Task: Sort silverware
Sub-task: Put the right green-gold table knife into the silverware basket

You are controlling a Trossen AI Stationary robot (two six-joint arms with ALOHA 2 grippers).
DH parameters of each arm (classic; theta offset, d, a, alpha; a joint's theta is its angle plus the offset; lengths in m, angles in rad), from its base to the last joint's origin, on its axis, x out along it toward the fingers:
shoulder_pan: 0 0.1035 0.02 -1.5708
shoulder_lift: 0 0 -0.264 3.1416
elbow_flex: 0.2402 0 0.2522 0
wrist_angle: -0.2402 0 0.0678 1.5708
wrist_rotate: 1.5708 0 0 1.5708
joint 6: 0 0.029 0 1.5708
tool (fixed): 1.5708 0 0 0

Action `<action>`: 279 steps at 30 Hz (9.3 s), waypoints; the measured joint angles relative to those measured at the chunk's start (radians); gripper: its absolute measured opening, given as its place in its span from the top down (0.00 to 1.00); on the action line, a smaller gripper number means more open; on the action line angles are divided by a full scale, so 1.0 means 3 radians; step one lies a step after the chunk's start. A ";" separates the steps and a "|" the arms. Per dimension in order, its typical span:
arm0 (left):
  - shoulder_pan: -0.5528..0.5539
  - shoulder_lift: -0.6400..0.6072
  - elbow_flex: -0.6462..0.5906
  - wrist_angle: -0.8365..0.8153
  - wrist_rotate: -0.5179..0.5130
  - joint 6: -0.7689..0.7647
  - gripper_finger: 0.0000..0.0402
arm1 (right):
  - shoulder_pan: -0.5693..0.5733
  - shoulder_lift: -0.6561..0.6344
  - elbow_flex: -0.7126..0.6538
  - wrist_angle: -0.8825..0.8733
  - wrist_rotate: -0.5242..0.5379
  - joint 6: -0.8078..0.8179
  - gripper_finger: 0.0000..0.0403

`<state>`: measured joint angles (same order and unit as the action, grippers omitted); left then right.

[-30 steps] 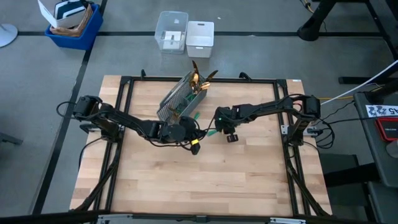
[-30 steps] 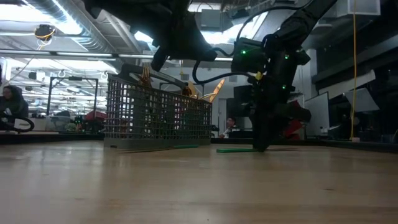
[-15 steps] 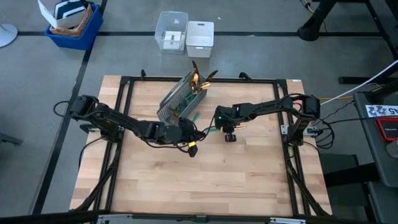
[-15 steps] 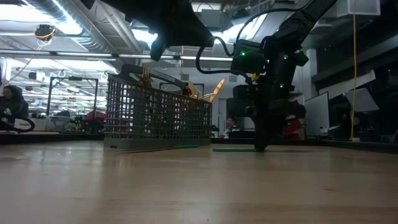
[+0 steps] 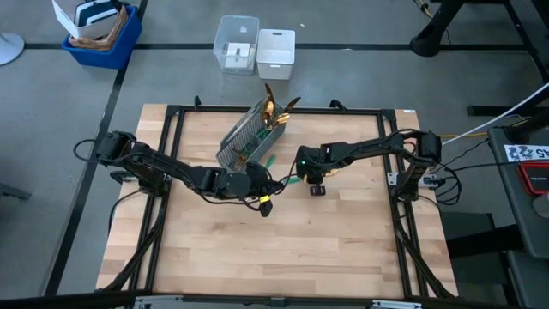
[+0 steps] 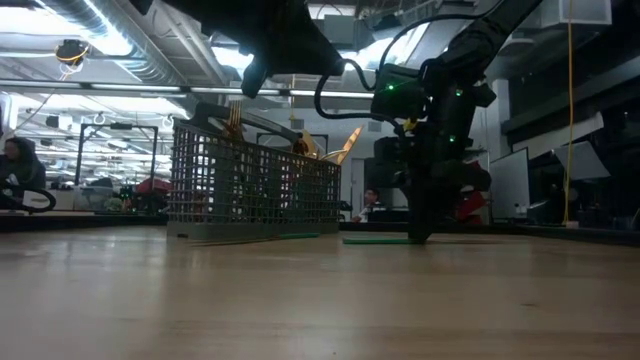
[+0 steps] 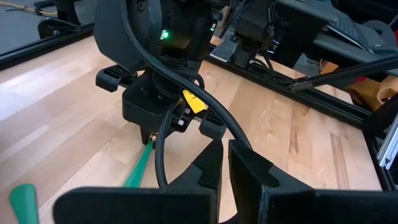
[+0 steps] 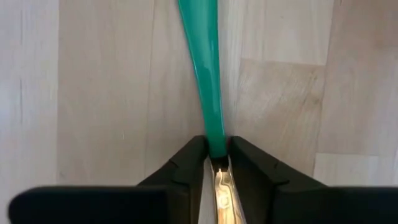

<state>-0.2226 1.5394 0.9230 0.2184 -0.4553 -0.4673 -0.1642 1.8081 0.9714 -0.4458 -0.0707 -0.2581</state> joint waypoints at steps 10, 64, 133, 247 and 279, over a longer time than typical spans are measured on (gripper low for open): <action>0.0004 -0.0001 0.0000 0.0001 -0.0004 -0.0001 0.96 | 0.0000 0.0001 0.0000 -0.0003 -0.0088 0.0000 0.84; -0.0239 -0.0335 0.0001 -0.0726 -0.0001 -0.0006 0.96 | 0.0281 0.0015 0.0384 0.0095 -0.1128 0.0575 0.92; -0.0361 -0.0207 0.0003 -0.0437 0.0136 0.0255 0.96 | 0.0612 0.0285 0.0385 0.0229 -0.0214 0.0623 0.84; 0.0215 0.1203 0.0001 -0.0150 0.0699 0.1159 0.72 | 0.0614 0.0286 0.0539 0.0472 -0.0707 0.1233 0.89; 0.0167 0.1377 0.0005 -0.0038 0.0684 0.1340 0.91 | 0.0610 0.0286 0.0540 0.0479 -0.0756 0.1224 0.89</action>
<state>-0.1726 1.9525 0.9243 0.2070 -0.2501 -0.0653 0.0189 1.8938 1.1336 -0.3020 -0.2974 0.1090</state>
